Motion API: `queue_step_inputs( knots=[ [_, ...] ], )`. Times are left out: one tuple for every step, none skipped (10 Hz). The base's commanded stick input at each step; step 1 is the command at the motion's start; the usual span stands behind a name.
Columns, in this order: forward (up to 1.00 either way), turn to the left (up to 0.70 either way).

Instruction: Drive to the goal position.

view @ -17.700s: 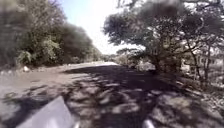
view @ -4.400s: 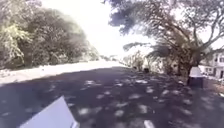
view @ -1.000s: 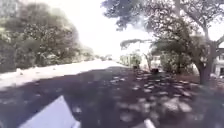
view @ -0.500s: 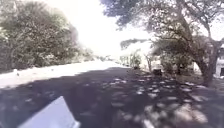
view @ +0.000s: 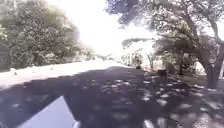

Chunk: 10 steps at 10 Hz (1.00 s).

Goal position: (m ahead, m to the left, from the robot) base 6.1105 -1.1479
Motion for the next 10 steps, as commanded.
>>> queue_step_inputs(
  knots=[
    [0.00,0.00],
    [0.00,0.00],
    [0.00,0.00],
    [0.00,0.00],
    [0.00,0.00],
    [0.00,0.00],
    [0.00,0.00],
    [0.00,0.00],
    [0.04,0.00],
    [0.11,0.00]
  ],
)
